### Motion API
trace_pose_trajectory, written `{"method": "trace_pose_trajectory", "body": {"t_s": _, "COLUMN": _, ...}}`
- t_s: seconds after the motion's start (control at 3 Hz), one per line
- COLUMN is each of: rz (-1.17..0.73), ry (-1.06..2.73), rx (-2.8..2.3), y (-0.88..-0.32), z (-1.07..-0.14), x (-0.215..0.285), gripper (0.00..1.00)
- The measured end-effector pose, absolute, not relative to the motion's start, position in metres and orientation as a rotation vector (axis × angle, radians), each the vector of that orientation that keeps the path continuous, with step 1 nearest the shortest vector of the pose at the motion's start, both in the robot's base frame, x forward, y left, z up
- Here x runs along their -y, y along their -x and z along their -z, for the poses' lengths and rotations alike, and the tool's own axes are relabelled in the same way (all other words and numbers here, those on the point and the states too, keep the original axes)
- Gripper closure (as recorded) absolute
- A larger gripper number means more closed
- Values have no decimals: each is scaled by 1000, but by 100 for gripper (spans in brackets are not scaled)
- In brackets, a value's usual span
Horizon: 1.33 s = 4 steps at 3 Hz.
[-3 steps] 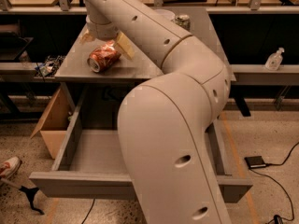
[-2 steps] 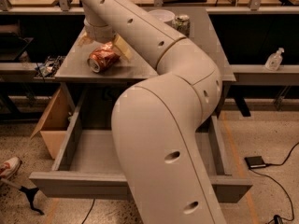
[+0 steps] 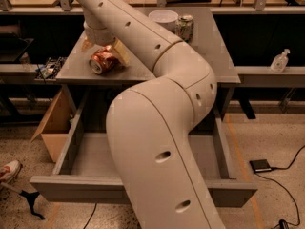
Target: Place coke can into top drawer
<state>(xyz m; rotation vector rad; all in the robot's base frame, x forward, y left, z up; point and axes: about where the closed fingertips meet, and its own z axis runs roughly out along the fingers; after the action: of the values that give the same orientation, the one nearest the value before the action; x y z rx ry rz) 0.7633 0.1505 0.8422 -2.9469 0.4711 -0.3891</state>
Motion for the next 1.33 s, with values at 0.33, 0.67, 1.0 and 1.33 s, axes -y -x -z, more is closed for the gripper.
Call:
{"method": "trace_pose_trajectory", "body": {"t_s": 0.33, "rz": 386, "ry": 2949, "rx": -471, "y": -765, "z": -840, "x": -152, "gripper": 40}}
{"method": "trace_pose_trajectory", "body": {"t_s": 0.67, "rz": 391, "ry": 2953, "rx": -475, "y": -766, "z": -842, "x": -151, "gripper": 64}}
{"method": "trace_pose_trajectory", "body": {"t_s": 1.0, "rz": 399, "ry": 2932, "rx": -620, "y": -759, "z": -855, "x": -124, "gripper": 95}}
{"method": "trace_pose_trajectory", "body": {"t_s": 1.33, "rz": 413, "ry": 2924, "rx": -792, "y": -744, "z": -872, "x": -98, "gripper": 100}}
